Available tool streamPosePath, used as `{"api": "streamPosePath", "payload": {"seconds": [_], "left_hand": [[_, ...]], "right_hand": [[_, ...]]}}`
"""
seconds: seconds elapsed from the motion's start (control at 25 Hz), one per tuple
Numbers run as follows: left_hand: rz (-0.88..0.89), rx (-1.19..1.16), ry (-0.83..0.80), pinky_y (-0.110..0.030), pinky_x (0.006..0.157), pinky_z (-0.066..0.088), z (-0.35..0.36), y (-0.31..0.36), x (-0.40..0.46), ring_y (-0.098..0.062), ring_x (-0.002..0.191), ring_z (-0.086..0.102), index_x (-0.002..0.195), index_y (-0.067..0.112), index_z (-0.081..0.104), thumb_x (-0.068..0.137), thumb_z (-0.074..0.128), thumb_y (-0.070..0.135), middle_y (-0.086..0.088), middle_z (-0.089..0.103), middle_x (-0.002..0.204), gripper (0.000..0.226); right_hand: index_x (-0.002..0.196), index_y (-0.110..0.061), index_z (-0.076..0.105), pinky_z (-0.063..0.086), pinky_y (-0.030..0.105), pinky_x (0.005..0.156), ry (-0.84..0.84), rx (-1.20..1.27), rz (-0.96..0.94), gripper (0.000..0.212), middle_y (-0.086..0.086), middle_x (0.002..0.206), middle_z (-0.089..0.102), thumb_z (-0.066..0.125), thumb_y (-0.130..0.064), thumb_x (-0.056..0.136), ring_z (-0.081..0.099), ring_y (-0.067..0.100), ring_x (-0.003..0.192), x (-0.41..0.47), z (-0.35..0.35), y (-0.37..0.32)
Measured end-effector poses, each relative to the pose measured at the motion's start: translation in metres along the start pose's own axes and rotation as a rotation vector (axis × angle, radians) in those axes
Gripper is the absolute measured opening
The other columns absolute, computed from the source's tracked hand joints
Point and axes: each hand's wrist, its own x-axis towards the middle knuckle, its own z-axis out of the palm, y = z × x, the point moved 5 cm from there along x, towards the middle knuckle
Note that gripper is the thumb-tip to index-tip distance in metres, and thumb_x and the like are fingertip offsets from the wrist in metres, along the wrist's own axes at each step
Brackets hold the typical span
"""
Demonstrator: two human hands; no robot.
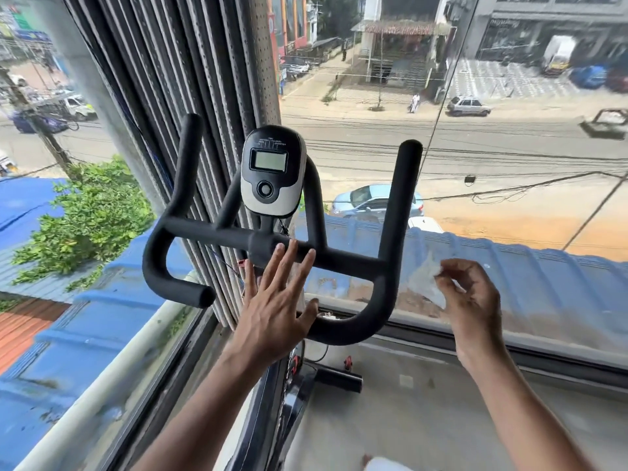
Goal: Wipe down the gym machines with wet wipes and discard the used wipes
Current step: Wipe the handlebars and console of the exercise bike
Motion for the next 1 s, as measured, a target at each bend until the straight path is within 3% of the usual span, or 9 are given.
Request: {"api": "streamPosePath", "payload": {"seconds": [0.2,0.24,0.32,0.48,0.56,0.64,0.76,0.88,1.0], "left_hand": [[-0.035,0.0,-0.001,-0.063,0.126,-0.007,-0.002,0.022,0.015,-0.013,0.158,-0.021,0.164,0.039,-0.011,0.094,0.032,0.065,0.005,-0.022,0.172,0.086],[-0.066,-0.005,-0.011,-0.062,0.126,-0.008,-0.001,0.025,0.019,-0.013,0.157,-0.022,0.163,0.041,-0.012,0.095,0.028,0.071,0.006,-0.024,0.171,0.085],[-0.139,-0.014,-0.013,-0.059,0.127,-0.007,0.001,0.03,0.024,-0.012,0.157,-0.024,0.163,0.042,-0.012,0.095,0.02,0.078,0.008,-0.024,0.171,0.083],[-0.313,0.016,0.03,-0.056,0.129,0.0,0.001,0.039,0.02,-0.008,0.158,-0.015,0.164,0.044,-0.005,0.095,0.013,0.083,0.007,-0.013,0.174,0.081],[-0.402,0.052,0.045,-0.055,0.129,0.002,0.005,0.051,0.018,-0.01,0.16,-0.01,0.165,0.041,-0.002,0.096,0.023,0.08,0.006,-0.009,0.174,0.083],[-0.483,0.068,0.063,-0.054,0.129,0.004,0.01,0.065,0.02,-0.013,0.16,-0.007,0.165,0.037,-0.002,0.097,0.028,0.077,0.003,-0.008,0.174,0.085],[-0.599,0.062,0.075,-0.054,0.129,0.008,0.016,0.082,0.023,-0.014,0.16,-0.007,0.166,0.033,-0.001,0.097,0.025,0.076,0.001,-0.01,0.174,0.086],[-0.705,0.066,0.105,-0.055,0.128,0.012,0.019,0.094,0.023,-0.012,0.16,-0.004,0.167,0.029,0.001,0.097,0.023,0.076,0.002,-0.008,0.174,0.087],[-0.726,0.065,0.116,-0.056,0.128,0.011,0.019,0.097,0.023,-0.012,0.16,-0.002,0.167,0.028,0.003,0.097,0.024,0.078,0.002,-0.005,0.175,0.089]], "right_hand": [[0.103,-0.026,0.078,0.062,0.039,0.078,-0.206,0.034,0.276,0.025,-0.001,0.099,0.073,0.069,-0.005,0.094,0.07,0.019,0.098,0.046,0.001,0.035],[0.1,-0.023,0.079,0.063,0.04,0.076,-0.292,0.077,0.343,0.017,0.003,0.1,0.074,0.077,-0.012,0.087,0.072,0.024,0.098,0.058,0.012,0.043],[0.096,-0.02,0.079,0.061,0.042,0.076,-0.453,0.099,0.433,0.03,0.002,0.094,0.076,0.09,-0.03,0.07,0.073,0.021,0.089,0.079,0.038,0.06],[0.102,-0.005,0.073,0.05,0.024,0.058,-0.733,0.113,0.398,0.012,0.006,0.082,0.074,0.068,-0.003,0.091,0.065,0.012,0.063,0.106,0.106,0.072],[0.102,-0.007,0.068,0.054,0.019,0.062,-0.915,0.153,0.407,0.019,-0.006,0.082,0.076,0.06,0.006,0.09,0.069,0.004,0.07,0.112,0.135,0.069],[0.1,-0.013,0.072,0.057,0.019,0.065,-1.142,0.255,0.452,0.022,-0.014,0.086,0.077,0.064,-0.003,0.082,0.071,0.001,0.078,0.114,0.157,0.068],[0.099,-0.024,0.081,0.058,0.024,0.066,-1.342,0.346,0.503,0.025,-0.005,0.093,0.076,0.073,-0.02,0.075,0.072,0.009,0.08,0.105,0.173,0.065],[0.096,-0.021,0.081,0.052,0.015,0.063,-1.471,0.438,0.508,0.02,-0.006,0.088,0.075,0.079,-0.025,0.077,0.069,0.003,0.073,0.094,0.178,0.067],[0.098,-0.018,0.078,0.053,0.02,0.075,-1.588,0.488,0.548,0.02,0.0,0.099,0.074,0.08,-0.031,0.083,0.069,0.01,0.085,0.095,0.167,0.08]]}}
